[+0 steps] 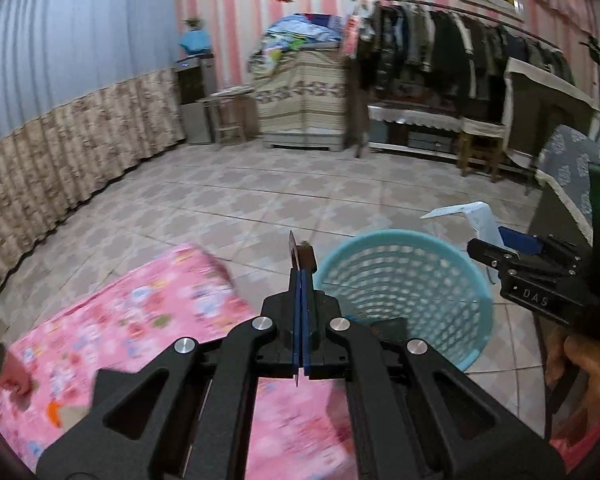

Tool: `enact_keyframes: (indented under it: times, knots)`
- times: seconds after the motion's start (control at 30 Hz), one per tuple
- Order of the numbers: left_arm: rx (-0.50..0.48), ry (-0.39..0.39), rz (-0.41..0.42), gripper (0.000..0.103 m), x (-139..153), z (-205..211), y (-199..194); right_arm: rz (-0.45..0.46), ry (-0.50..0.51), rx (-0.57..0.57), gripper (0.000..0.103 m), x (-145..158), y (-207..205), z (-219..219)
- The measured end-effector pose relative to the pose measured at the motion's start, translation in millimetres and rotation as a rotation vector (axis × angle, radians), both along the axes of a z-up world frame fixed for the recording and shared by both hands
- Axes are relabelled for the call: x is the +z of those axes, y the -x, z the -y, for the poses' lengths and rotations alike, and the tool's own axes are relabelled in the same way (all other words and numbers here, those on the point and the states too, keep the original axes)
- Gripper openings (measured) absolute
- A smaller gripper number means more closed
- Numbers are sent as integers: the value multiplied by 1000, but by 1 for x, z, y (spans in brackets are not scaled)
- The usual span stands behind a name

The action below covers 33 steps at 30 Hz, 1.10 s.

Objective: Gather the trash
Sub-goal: 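Carry the brown tray and white tag over the blue basket and open both tools, then move both open tools back over the sheet toward the orange lid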

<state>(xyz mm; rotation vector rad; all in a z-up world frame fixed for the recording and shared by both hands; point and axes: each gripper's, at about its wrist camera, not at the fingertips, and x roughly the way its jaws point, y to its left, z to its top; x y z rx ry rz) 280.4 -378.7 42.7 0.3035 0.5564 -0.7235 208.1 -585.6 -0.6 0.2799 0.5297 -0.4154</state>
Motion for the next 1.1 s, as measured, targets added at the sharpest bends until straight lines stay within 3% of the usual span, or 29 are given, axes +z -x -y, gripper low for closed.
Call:
enact_keyframes:
  times: [0.2,0.43,0.47,0.5,0.57,0.63,0.87,1.03,1.07,1.1]
  knots:
    - [-77,-4,-43,0,-23,51,0,-11,-41,-51,55,-11,7,24]
    - [-81,-11,-107,3,-53,87,-13,-43,-47,-59,55,-23,5,34]
    - [-79,-13,-125,16,-56,88,-16,-45,-50,-57,55,-24,6,34]
    - [-75,-11,-134,36,-58,89,-18,-51,-49,-53,55,-26,4,33]
    - [-46,-10,-127,60,-60,85,-19,-61,-45,-51,55,-27,2,31]
    - [-20,-18,-90,63,-59,80,-19,-64,-47,-46,55,-28,0,30]
    - [118,-15,-12,91,-44,39,-24,-82,-44,-18,56,-31,-14,15]
    - [193,10,-16,96,-34,7,-31,-96,-42,-15,56,-38,-25,5]
    - [203,15,-16,97,-33,2,-31,-94,-45,-17,58,-38,-26,5]
    - [215,19,-14,98,-31,-5,-31,-91,-48,-21,69,-38,-27,4]
